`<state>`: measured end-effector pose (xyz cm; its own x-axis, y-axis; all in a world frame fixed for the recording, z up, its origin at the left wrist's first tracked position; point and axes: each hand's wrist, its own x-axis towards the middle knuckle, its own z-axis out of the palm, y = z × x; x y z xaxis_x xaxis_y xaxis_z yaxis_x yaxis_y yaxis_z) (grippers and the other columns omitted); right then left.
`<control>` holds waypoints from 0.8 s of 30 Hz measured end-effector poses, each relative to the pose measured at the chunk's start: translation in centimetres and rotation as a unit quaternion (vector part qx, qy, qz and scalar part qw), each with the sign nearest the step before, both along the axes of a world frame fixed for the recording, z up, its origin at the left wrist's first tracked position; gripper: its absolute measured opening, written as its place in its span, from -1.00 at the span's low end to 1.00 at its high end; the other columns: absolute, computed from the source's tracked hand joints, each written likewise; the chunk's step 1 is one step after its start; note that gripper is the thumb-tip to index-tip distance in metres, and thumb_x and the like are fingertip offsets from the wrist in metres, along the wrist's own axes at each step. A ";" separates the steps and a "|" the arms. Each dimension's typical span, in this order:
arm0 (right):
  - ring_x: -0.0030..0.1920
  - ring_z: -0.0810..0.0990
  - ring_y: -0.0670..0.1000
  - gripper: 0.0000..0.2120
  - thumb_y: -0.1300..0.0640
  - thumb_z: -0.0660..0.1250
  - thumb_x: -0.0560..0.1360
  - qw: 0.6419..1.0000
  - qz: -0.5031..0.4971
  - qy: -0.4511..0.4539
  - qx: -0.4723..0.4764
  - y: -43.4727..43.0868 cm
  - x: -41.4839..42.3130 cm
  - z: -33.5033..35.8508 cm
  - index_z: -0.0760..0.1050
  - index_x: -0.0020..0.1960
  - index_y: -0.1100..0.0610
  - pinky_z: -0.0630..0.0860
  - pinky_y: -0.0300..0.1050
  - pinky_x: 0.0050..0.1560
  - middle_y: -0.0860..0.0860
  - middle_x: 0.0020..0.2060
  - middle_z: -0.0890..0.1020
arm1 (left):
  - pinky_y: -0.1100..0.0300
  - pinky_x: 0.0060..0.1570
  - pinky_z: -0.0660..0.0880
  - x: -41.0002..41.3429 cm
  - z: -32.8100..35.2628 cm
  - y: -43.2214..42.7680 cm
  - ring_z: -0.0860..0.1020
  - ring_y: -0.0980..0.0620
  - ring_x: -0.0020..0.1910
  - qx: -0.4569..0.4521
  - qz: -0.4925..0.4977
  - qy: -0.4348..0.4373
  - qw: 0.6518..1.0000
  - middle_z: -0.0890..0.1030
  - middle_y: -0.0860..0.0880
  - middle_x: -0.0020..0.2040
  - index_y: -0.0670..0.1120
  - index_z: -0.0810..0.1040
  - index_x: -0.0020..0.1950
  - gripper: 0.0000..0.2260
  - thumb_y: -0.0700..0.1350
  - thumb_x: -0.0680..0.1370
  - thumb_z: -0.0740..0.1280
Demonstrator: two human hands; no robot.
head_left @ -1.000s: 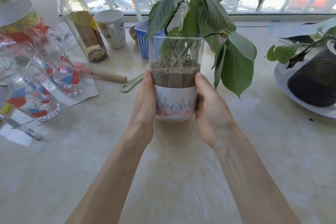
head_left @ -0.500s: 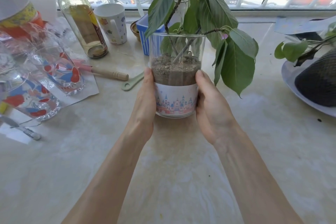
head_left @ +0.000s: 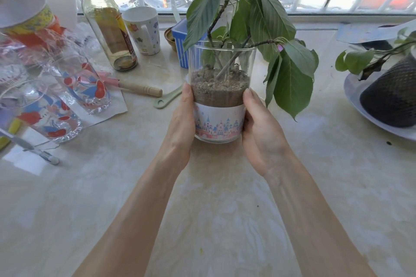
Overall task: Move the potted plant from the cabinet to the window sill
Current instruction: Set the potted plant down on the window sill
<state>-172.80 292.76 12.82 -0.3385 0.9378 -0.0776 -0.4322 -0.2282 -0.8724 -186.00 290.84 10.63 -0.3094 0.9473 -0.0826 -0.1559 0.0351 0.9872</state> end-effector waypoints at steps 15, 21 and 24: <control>0.55 0.45 -0.01 -0.55 0.17 0.08 0.73 1.000 0.003 0.017 0.019 -1.6 0.4 -0.5 0.31 0.61 0.16 0.41 -0.06 0.52 0.07 0.54 0.49 | 0.52 -0.05 0.52 0.3 -0.2 -1.8 0.62 0.50 0.02 0.004 0.016 0.016 1.000 0.72 0.39 -0.09 0.21 0.58 0.12 -0.60 0.11 0.74 -0.07; 0.57 0.41 0.00 -0.54 0.19 0.07 0.73 1.000 -0.001 0.010 0.025 -1.9 0.7 -0.8 0.29 0.62 0.16 0.30 0.06 0.61 0.07 0.56 0.47 | 0.46 0.06 0.52 0.6 -0.2 -2.3 0.62 0.43 0.13 0.013 0.007 0.015 1.000 0.72 0.31 0.02 0.22 0.58 0.17 -0.60 0.11 0.74 -0.07; 0.57 0.41 -0.01 -0.54 0.19 0.06 0.73 0.999 0.001 0.010 0.031 -2.0 0.7 -0.8 0.29 0.62 0.16 0.30 0.05 0.61 0.07 0.56 0.47 | 0.45 0.06 0.52 0.6 -0.3 -2.4 0.63 0.43 0.12 0.015 0.010 0.017 1.000 0.72 0.32 0.00 0.21 0.58 0.16 -0.60 0.13 0.73 -0.07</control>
